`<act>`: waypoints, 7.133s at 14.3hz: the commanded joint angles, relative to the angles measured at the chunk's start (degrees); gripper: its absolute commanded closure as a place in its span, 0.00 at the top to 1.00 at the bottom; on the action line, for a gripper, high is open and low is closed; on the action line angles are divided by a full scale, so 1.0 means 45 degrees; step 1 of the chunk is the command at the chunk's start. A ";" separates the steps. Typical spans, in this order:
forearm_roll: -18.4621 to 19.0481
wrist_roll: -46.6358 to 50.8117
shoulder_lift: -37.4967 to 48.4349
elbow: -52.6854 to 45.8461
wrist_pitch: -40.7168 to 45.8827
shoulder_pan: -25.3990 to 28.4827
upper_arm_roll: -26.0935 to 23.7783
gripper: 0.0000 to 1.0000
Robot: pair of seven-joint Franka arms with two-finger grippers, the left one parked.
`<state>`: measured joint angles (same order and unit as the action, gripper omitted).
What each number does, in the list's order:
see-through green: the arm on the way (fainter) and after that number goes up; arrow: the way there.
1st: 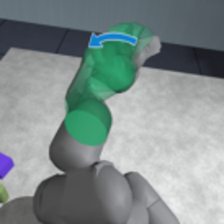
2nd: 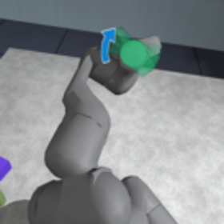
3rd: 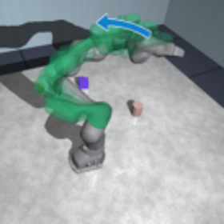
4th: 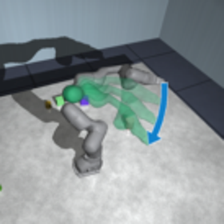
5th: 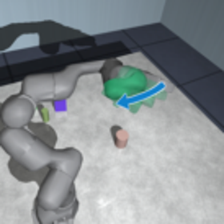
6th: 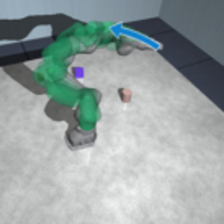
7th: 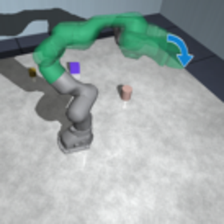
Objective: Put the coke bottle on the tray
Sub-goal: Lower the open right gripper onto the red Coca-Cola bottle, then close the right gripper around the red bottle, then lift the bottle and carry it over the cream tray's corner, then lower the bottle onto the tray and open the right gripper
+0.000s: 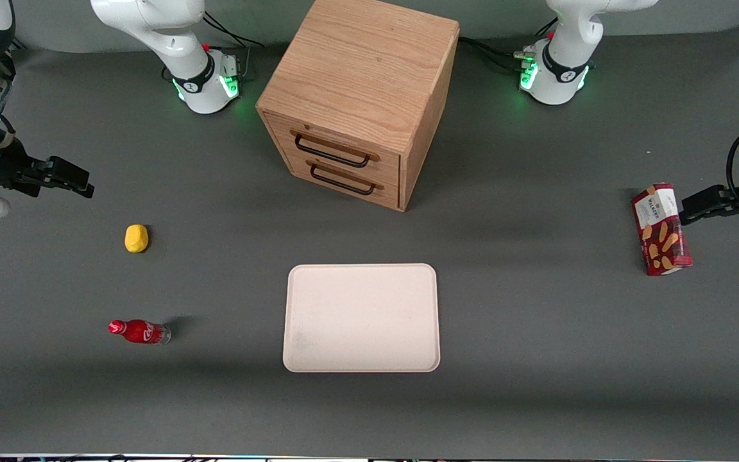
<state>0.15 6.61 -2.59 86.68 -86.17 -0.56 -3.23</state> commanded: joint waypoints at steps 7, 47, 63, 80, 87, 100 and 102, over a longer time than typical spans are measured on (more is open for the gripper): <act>-0.0015 -0.0041 -0.1275 -0.0238 -0.0555 -0.0050 -0.0064 1.00; 0.0084 -0.6332 -0.8388 -0.2543 -0.6418 -0.0617 0.0659 0.33; 0.0181 -0.6332 -0.7627 -0.5410 -0.3122 -0.0267 0.0464 0.00; 0.0670 -0.0475 -0.8190 -0.7816 -0.3757 0.3248 -0.1099 0.00; 0.0960 -0.0433 -1.0476 -0.7719 -0.6123 0.3972 -0.1079 0.00; 0.1255 -0.0161 -1.1240 -0.7387 -0.6418 0.4149 -0.1021 0.00; 0.1236 -0.0101 -1.1259 -0.7367 -0.6418 0.4149 -0.1021 0.00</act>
<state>4.43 4.11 -53.60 53.78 -114.83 17.82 -7.87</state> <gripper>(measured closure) 0.670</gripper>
